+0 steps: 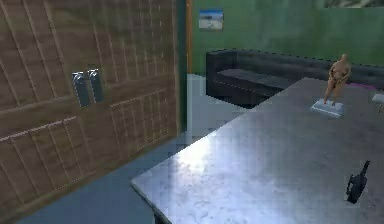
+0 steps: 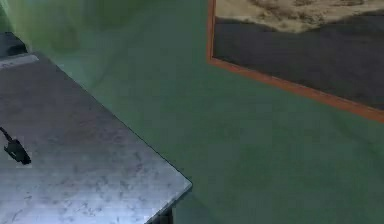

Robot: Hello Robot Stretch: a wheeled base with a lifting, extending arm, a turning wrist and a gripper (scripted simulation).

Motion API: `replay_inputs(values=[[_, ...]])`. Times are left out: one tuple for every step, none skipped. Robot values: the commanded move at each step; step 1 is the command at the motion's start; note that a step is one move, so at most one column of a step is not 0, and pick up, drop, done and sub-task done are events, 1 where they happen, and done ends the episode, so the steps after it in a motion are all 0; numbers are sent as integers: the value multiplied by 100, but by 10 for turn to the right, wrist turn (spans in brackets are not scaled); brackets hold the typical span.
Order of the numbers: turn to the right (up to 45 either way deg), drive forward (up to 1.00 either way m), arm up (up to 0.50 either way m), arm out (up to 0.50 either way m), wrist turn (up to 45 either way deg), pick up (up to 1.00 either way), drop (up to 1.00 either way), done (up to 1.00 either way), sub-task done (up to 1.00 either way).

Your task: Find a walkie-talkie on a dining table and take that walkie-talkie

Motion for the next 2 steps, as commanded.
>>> replay_inputs(values=[[-390, 0, 0, 0, 0, 0, 0, 0, 0], [0, 0, 50, 0, 0, 0, 0, 0, 0]])
